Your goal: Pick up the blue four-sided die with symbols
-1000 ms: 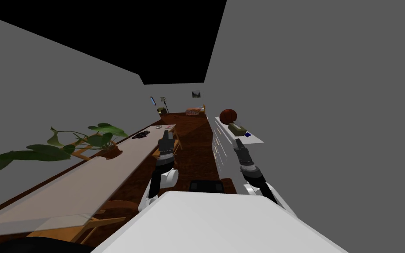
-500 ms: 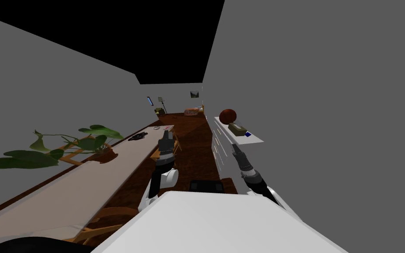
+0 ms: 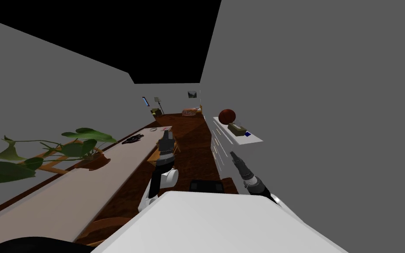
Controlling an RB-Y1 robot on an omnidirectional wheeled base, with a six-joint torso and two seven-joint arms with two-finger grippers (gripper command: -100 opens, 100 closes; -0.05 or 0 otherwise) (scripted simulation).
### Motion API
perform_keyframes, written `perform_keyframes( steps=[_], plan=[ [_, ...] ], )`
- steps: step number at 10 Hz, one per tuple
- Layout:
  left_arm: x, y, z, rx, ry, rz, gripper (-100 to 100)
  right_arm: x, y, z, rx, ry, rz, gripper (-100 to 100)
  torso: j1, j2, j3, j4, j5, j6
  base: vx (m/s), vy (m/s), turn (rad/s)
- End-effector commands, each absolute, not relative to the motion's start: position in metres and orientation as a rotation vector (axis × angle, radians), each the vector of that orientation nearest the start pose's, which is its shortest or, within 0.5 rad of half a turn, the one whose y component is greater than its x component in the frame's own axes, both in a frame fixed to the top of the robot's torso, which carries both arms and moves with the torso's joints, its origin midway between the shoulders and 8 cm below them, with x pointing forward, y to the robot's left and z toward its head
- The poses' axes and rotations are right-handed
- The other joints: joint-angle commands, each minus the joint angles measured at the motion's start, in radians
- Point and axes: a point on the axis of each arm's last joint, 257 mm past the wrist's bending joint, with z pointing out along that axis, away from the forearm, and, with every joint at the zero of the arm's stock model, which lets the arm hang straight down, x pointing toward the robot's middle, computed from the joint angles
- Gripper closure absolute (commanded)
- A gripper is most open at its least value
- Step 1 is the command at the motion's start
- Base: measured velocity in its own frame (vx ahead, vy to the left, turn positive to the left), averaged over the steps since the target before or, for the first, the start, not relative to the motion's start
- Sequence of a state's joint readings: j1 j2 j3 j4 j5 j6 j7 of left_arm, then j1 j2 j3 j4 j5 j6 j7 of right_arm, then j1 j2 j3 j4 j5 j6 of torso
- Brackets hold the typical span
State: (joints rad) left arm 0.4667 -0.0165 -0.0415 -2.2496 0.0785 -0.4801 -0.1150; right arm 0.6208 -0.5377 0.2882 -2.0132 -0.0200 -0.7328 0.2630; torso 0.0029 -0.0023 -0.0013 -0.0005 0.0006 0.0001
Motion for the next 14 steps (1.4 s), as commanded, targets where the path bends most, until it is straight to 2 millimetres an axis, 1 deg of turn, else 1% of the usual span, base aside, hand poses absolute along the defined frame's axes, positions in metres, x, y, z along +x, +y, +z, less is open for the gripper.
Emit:
perform_keyframes(
  steps=[1, 2, 4, 5, 6, 7, 9, 10, 12, 13, 14],
  plan=[
    [0.356, 0.274, 0.018, -0.698, 0.598, -1.294, 0, 0.300, -0.181, -0.151, 0.298, 1.287, 1.283, -100, 0.000, 0.000, 0.000, 0.000, 0.000, 0.000, 0.036, 0.049, -0.052],
    [0.356, 0.274, 0.018, -0.698, 0.597, -1.294, 0, 0.289, -0.179, -0.168, 0.304, 1.329, 1.288, -100, 0.000, 0.000, 0.000, 0.000, 0.000, 0.000, 0.039, 0.044, -0.122],
    [0.356, 0.274, 0.018, -0.698, 0.597, -1.294, 0, 0.286, -0.181, -0.172, 0.273, 1.362, 1.284, -100, 0.000, 0.000, 0.000, 0.000, 0.000, -0.001, 0.026, 0.034, -0.022],
    [0.356, 0.274, 0.018, -0.698, 0.597, -1.294, 0, 0.273, -0.181, -0.190, 0.274, 1.412, 1.286, -100, -0.001, 0.000, 0.000, 0.000, 0.000, -0.001, 0.037, 0.029, -0.113],
    [0.356, 0.274, 0.018, -0.698, 0.598, -1.294, 0, 0.270, -0.183, -0.193, 0.248, 1.439, 1.282, -100, -0.002, 0.000, 0.000, 0.000, 0.000, 0.000, 0.040, 0.039, -0.080],
    [0.356, 0.274, 0.018, -0.698, 0.598, -1.294, 0, 0.257, -0.185, -0.209, 0.259, 1.481, 1.283, -100, -0.001, 0.000, 0.000, 0.000, 0.000, 0.000, 0.058, 0.061, -0.126],
    [0.356, 0.274, 0.018, -0.698, 0.597, -1.294, 0, 0.253, -0.189, -0.213, 0.218, 1.524, 1.277, -100, 0.000, -0.001, -0.001, 0.000, 0.000, -0.001, 0.032, 0.038, -0.030],
    [0.356, 0.274, 0.018, -0.698, 0.597, -1.294, 0, 0.238, -0.192, -0.230, 0.226, 1.570, 1.275, -100, -0.002, 0.000, 0.000, 0.000, 0.000, -0.001, 0.042, 0.036, -0.149],
    [0.356, 0.274, 0.018, -0.698, 0.597, -1.294, 0, 0.234, -0.197, -0.233, 0.187, 1.610, 1.267, -100, -0.001, -0.001, -0.001, 0.000, 0.000, -0.001, 0.036, 0.032, -0.029],
    [0.356, 0.274, 0.018, -0.698, 0.597, -1.294, 0, 0.218, -0.202, -0.248, 0.193, 1.659, 1.262, -100, -0.002, 0.000, 0.000, 0.000, 0.000, -0.001, 0.044, 0.032, -0.141],
    [0.356, 0.274, 0.018, -0.698, 0.598, -1.294, 0, 0.215, -0.207, -0.251, 0.163, 1.689, 1.256, -100, -0.001, -0.001, 0.000, 0.000, 0.000, 0.000, 0.047, 0.041, -0.076]
  ],
)
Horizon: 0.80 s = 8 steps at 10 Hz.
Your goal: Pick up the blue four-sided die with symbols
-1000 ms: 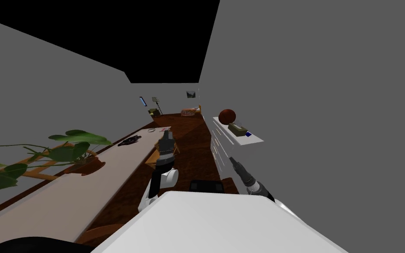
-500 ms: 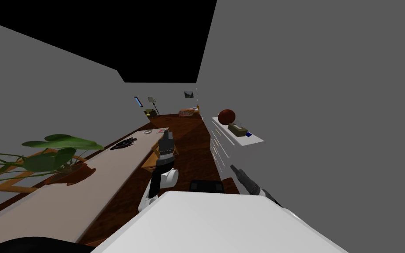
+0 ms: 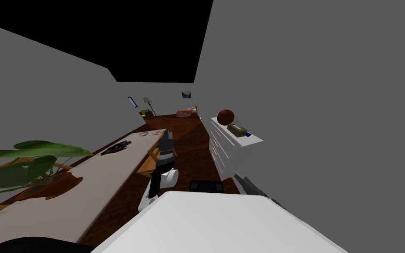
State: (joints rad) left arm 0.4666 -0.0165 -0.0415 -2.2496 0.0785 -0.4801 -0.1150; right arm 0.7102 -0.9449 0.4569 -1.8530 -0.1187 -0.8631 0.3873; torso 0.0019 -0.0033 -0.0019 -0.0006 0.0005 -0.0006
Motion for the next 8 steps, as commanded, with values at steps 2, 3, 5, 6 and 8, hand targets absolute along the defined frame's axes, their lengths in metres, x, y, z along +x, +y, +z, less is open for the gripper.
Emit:
perform_keyframes(
  steps=[2, 3, 5, 6, 8],
  plan=[
    [0.356, 0.274, 0.018, -0.698, 0.597, -1.294, 0, 0.196, -0.216, -0.266, 0.154, 1.753, 1.244, -100, -0.001, 0.001, 0.000, 0.000, 0.000, 0.000, 0.031, 0.030, -0.056],
    [0.356, 0.274, 0.018, -0.698, 0.598, -1.294, 0, 0.194, -0.220, -0.267, 0.131, 1.776, 1.239, -100, 0.000, 0.000, 0.000, 0.000, 0.000, 0.001, 0.053, 0.047, -0.099],
    [0.356, 0.274, 0.018, -0.698, 0.597, -1.294, 0, 0.175, -0.231, -0.281, 0.121, 1.841, 1.224, -100, -0.001, 0.001, 0.000, 0.000, 0.000, 0.000, 0.038, 0.027, -0.066],
    [0.356, 0.274, 0.018, -0.698, 0.598, -1.294, 0, 0.173, -0.236, -0.281, 0.095, 1.865, 1.217, -100, 0.000, 0.000, 0.000, 0.000, 0.000, 0.001, 0.049, 0.045, -0.096],
    [0.356, 0.274, 0.018, -0.698, 0.597, -1.294, 0, 0.154, -0.250, -0.293, 0.080, 1.933, 1.198, -100, -0.001, 0.001, 0.000, 0.000, 0.000, 0.000, 0.038, 0.031, -0.060]
  ],
)
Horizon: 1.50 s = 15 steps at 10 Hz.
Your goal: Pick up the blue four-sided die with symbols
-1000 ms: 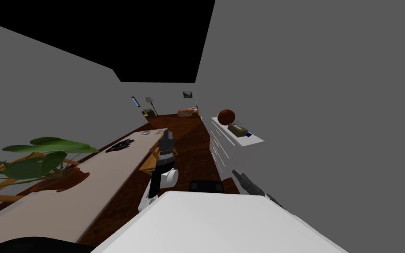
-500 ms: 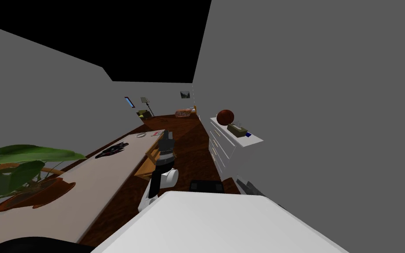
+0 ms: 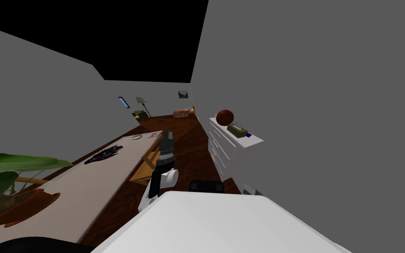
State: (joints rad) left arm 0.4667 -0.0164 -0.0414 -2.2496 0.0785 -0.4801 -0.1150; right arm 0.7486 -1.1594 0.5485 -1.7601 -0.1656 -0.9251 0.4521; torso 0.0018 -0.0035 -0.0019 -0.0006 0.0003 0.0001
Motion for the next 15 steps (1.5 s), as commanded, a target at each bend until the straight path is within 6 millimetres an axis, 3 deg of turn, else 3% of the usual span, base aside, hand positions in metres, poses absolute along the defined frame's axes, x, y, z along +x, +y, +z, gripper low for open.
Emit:
perform_keyframes(
  steps=[1, 2, 3, 5, 6, 9, 10, 15],
  plan=[
    [0.356, 0.274, 0.018, -0.698, 0.598, -1.294, 0, 0.152, -0.255, -0.293, 0.057, 1.954, 1.191, -100, 0.000, 0.000, 0.000, 0.000, 0.000, 0.000, 0.057, 0.042, -0.099],
    [0.356, 0.274, 0.018, -0.698, 0.597, -1.294, 0, 0.150, -0.260, -0.294, 0.031, 1.977, 1.183, -100, 0.000, 0.000, 0.000, 0.000, 0.000, -0.001, 0.023, 0.020, 0.008],
    [0.356, 0.274, 0.018, -0.698, 0.597, -1.294, 0, 0.133, -0.272, -0.303, 0.035, 2.026, 1.166, -100, -0.001, 0.001, 0.000, 0.000, 0.000, -0.001, 0.052, 0.030, -0.122],
    [0.356, 0.274, 0.018, -0.698, 0.597, -1.294, 0, 0.129, -0.284, -0.302, -0.020, 2.073, 1.148, -100, 0.000, 0.000, 0.000, 0.000, 0.000, -0.001, 0.032, 0.037, -0.050],
    [0.356, 0.274, 0.018, -0.698, 0.597, -1.294, 0, 0.113, -0.297, -0.309, -0.019, 2.120, 1.127, -100, 0.000, 0.001, 0.000, 0.000, 0.000, -0.001, 0.055, 0.033, -0.123],
    [0.356, 0.274, 0.018, -0.698, 0.597, -1.294, 0, 0.110, -0.310, -0.307, -0.079, 2.169, 1.106, -100, -0.001, 0.000, 0.000, 0.000, 0.000, -0.001, 0.031, 0.025, -0.027],
    [0.356, 0.274, 0.018, -0.698, 0.597, -1.294, 0, 0.095, -0.327, -0.312, -0.090, 2.222, 1.078, -100, -0.002, 0.002, 0.001, 0.000, 0.000, -0.001, 0.037, 0.020, -0.146],
    [0.356, 0.274, 0.018, -0.698, 0.597, -1.294, 0, 0.080, -0.367, -0.307, -0.202, 2.345, 1.008, -100, 0.001, 0.000, 0.000, 0.000, 0.000, -0.001, 0.044, 0.040, -0.061]
  ],
)
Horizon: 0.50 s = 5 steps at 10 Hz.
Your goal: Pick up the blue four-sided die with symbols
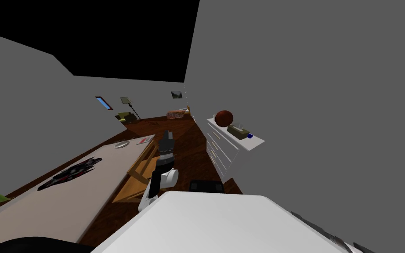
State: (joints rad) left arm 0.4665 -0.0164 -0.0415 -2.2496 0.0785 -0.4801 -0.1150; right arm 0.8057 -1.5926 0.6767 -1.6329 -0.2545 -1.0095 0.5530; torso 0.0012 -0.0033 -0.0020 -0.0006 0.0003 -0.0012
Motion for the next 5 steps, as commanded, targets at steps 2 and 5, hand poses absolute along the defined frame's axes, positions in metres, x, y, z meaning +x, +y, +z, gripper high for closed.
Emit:
perform_keyframes(
  steps=[2, 5],
  plan=[
    [0.356, 0.274, 0.018, -0.698, 0.598, -1.294, 0, 0.068, -0.391, -0.304, -0.248, 2.410, 0.961, -100, 0.000, -0.001, 0.000, 0.000, 0.000, 0.001, 0.059, 0.040, -0.112],
    [0.356, 0.274, 0.018, -0.698, 0.598, -1.294, 0, 0.060, -0.420, -0.297, -0.318, 2.483, 0.903, -100, 0.000, -0.001, -0.001, 0.000, 0.000, 0.001, 0.053, 0.031, -0.058]
  ],
)
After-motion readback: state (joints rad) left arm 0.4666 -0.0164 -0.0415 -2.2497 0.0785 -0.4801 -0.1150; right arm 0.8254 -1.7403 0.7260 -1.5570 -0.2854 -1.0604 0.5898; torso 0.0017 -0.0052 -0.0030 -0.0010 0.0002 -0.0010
